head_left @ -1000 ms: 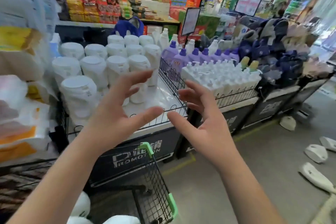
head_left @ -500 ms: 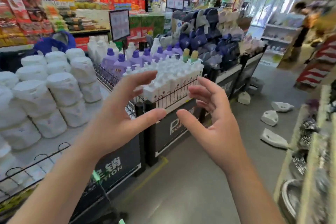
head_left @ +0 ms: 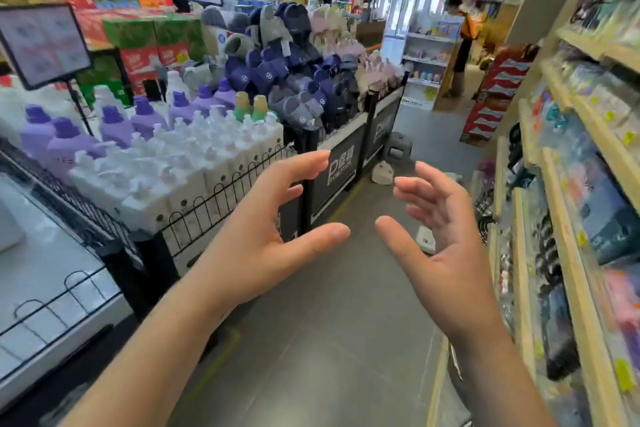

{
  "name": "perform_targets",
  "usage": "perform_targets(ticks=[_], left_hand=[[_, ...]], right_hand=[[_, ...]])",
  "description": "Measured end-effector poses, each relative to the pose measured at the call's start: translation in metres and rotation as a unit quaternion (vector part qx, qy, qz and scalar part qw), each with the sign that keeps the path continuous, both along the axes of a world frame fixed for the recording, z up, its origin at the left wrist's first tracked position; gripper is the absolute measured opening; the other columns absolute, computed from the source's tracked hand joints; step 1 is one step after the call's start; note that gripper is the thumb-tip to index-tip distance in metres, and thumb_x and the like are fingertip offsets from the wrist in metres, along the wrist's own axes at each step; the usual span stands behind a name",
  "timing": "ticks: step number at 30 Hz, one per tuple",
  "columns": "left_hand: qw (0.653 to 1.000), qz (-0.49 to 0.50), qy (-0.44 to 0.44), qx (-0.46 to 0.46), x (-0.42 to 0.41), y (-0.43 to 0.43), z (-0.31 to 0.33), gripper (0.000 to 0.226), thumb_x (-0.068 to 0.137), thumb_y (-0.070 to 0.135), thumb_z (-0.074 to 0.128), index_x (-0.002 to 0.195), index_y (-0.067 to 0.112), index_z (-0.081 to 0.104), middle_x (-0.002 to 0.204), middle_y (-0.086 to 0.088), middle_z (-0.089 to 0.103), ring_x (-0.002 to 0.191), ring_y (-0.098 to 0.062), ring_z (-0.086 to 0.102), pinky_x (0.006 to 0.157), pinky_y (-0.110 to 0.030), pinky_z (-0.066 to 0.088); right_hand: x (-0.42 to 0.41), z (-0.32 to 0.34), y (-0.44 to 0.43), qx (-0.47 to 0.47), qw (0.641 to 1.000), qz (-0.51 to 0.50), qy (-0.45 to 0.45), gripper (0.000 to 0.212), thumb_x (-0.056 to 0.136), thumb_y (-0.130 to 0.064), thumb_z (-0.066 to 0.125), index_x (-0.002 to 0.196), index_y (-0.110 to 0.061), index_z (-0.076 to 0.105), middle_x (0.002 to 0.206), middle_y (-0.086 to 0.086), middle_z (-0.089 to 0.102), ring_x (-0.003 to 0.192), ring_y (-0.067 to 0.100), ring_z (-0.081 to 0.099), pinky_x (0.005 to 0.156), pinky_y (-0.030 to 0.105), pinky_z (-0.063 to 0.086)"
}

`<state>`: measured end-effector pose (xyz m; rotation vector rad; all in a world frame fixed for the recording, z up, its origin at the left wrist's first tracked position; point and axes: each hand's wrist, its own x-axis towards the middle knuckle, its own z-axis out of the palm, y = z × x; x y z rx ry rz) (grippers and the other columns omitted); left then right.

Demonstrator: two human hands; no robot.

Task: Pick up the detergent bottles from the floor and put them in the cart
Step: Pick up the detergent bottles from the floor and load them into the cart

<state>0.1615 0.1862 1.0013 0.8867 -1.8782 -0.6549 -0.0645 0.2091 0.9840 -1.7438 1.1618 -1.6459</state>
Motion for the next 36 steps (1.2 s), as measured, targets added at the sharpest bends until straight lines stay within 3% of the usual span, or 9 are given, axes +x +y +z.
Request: perform_targets(ticks=[3,10,17,22,27,32,36], left_hand=[[0.999,-0.037,-0.004,0.007,-0.03,-0.036,0.0,0.073,0.092,0.047,0.075,0.155,0.029,0.044,0.154,0.018,0.053,0.148,-0.002,0.046,0.12,-0.021,0.039],[0.992,-0.126,-0.013,-0.01,-0.098,-0.148,-0.006,0.071,0.095,0.048,0.074,0.156,0.029,0.043,0.154,0.015,0.053,0.149,-0.006,0.046,0.121,-0.031,0.042],[0.981,-0.195,0.003,-0.009,-0.145,-0.286,0.003,0.076,0.089,0.049,0.072,0.156,0.029,0.044,0.153,0.018,0.052,0.147,0.002,0.045,0.12,-0.023,0.04],[0.968,-0.252,0.011,-0.017,-0.181,-0.385,0.017,0.077,0.09,0.051,0.071,0.157,0.026,0.043,0.154,0.014,0.052,0.147,0.002,0.045,0.119,-0.023,0.041],[0.959,-0.282,0.007,-0.01,-0.22,-0.463,0.01,0.078,0.091,0.054,0.071,0.158,0.027,0.042,0.154,0.015,0.052,0.147,-0.001,0.045,0.119,-0.026,0.042],[0.956,-0.292,0.01,0.004,-0.267,-0.529,0.0,0.076,0.091,0.052,0.072,0.157,0.027,0.043,0.152,0.015,0.054,0.146,-0.002,0.047,0.118,-0.027,0.043],[0.958,-0.287,0.014,0.008,-0.312,-0.579,-0.009,0.072,0.093,0.048,0.073,0.156,0.027,0.044,0.152,0.013,0.055,0.147,-0.006,0.048,0.118,-0.03,0.044]], right_hand=[[-0.024,-0.007,-0.023,0.002,1.0,-0.03,-0.006,0.071,0.083,-0.047,0.077,0.147,-0.032,0.049,0.137,-0.01,0.065,0.135,0.019,0.06,0.114,0.036,0.045],[-0.084,-0.017,-0.087,0.026,0.993,-0.113,0.002,0.073,0.082,-0.049,0.077,0.148,-0.034,0.048,0.136,-0.013,0.065,0.134,0.012,0.06,0.115,0.036,0.045],[-0.113,-0.006,-0.2,0.036,0.984,-0.175,-0.005,0.067,0.08,-0.05,0.078,0.141,-0.044,0.051,0.133,-0.017,0.066,0.132,0.008,0.061,0.115,0.035,0.046],[-0.127,0.011,-0.286,0.037,0.977,-0.21,0.015,0.069,0.081,-0.05,0.077,0.144,-0.038,0.051,0.133,-0.017,0.066,0.133,0.01,0.06,0.116,0.037,0.046],[-0.159,0.015,-0.347,0.044,0.968,-0.245,0.021,0.072,0.081,-0.052,0.077,0.146,-0.038,0.048,0.135,-0.016,0.065,0.135,0.008,0.059,0.113,0.027,0.045],[-0.206,0.001,-0.403,0.053,0.963,-0.263,0.009,0.067,0.085,-0.036,0.079,0.144,-0.04,0.048,0.134,-0.017,0.066,0.132,0.005,0.06,0.111,0.022,0.046],[-0.252,-0.01,-0.455,0.052,0.966,-0.253,-0.006,0.068,0.085,-0.043,0.082,0.145,-0.039,0.048,0.135,-0.016,0.065,0.133,0.005,0.059,0.111,0.02,0.044]])
